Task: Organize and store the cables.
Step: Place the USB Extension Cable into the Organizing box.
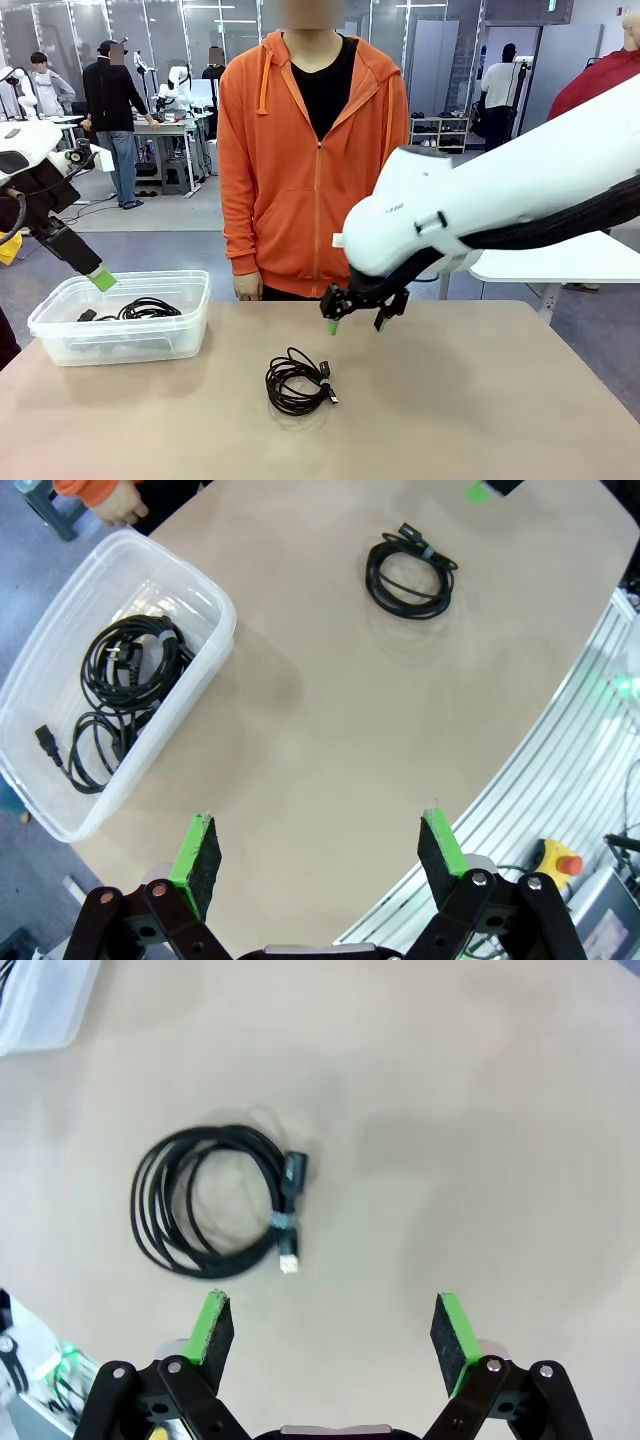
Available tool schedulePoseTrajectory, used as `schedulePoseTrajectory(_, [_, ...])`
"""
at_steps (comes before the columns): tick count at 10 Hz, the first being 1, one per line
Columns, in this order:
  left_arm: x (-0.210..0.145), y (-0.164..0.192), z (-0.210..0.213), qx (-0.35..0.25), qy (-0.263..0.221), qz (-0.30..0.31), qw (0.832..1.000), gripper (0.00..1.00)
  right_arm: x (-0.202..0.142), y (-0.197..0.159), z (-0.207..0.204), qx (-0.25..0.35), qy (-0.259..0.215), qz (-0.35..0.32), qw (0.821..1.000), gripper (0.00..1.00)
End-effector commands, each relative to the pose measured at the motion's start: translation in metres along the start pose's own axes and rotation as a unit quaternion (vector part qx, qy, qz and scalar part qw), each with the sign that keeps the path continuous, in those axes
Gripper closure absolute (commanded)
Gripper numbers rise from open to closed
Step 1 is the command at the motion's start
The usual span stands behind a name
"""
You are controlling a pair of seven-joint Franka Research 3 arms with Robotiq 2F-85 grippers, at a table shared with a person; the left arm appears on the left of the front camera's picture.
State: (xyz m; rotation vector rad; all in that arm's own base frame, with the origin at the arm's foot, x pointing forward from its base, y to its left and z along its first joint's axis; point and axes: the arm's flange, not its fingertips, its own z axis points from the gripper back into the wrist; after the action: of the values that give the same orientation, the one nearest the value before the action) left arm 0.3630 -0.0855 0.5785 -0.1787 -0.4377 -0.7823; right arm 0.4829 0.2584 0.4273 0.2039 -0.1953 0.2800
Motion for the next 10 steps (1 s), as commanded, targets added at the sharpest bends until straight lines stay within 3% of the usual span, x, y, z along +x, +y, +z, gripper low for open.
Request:
schedulePoseTrajectory(1, [0.002, 0.0, 0.001, 0.005, 0.006, 0.001, 1.0, 0.0, -0.017, -0.033, 0.032, 0.008, 0.003, 0.04, 0.999, 0.0])
schedulePoseTrajectory(5, [0.002, 0.0, 0.001, 0.005, 0.006, 0.001, 1.0, 0.0, -0.045, -0.099, 0.11, 0.014, -0.044, 0.166, 0.985, 0.0])
schedulePoseTrajectory(10, [0.002, 0.0, 0.001, 0.005, 0.006, 0.001, 1.0, 0.0, -0.092, -0.174, 0.179, 0.039, -0.109, 0.209, 0.971, 0.0])
